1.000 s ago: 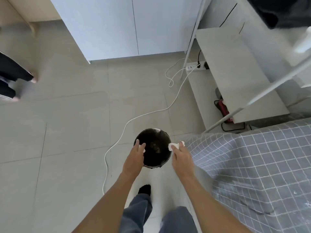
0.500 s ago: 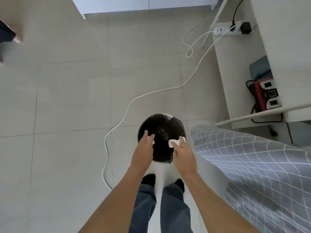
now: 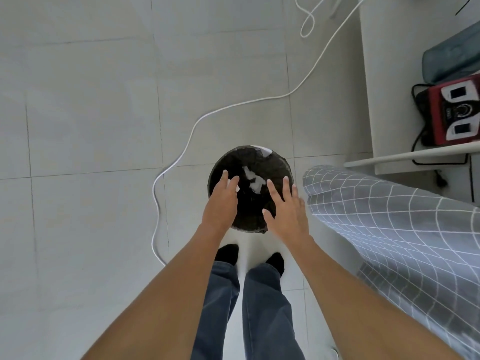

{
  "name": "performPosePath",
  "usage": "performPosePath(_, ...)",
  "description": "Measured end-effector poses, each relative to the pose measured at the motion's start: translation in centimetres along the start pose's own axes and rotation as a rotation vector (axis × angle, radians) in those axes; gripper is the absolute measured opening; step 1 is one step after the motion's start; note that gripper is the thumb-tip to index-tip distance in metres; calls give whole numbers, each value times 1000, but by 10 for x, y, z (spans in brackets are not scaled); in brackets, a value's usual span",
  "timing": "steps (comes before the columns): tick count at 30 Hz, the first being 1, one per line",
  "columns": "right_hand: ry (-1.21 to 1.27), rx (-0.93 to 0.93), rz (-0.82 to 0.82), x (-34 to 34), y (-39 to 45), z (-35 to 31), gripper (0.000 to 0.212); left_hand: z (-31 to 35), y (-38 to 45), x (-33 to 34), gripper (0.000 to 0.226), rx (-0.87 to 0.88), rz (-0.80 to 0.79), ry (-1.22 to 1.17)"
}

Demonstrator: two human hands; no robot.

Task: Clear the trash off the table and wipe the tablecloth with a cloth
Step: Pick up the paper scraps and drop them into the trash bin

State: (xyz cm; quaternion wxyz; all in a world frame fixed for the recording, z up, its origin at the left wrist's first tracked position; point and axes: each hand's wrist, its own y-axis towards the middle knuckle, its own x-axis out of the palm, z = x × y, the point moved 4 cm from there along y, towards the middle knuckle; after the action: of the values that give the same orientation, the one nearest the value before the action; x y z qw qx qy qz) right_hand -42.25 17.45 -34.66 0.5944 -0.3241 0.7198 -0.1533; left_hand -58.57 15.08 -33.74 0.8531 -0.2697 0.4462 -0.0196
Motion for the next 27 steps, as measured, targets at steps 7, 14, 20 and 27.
performPosePath(7, 21, 32, 13, 0, -8, 9, 74, 15, 1, 1, 70, 58, -49, -48)
performPosePath(14, 13, 35, 44, -7, -25, 3, 74, 0, -12, 3, 84, -22, -129, 176)
performPosePath(20, 13, 61, 76, -32, -50, -10, 71, 4, -36, -24, 80, -19, -129, 224)
performPosePath(27, 32, 83, 156, -81, -91, -32, 66, 29, -71, -79, 74, 32, -91, 251)
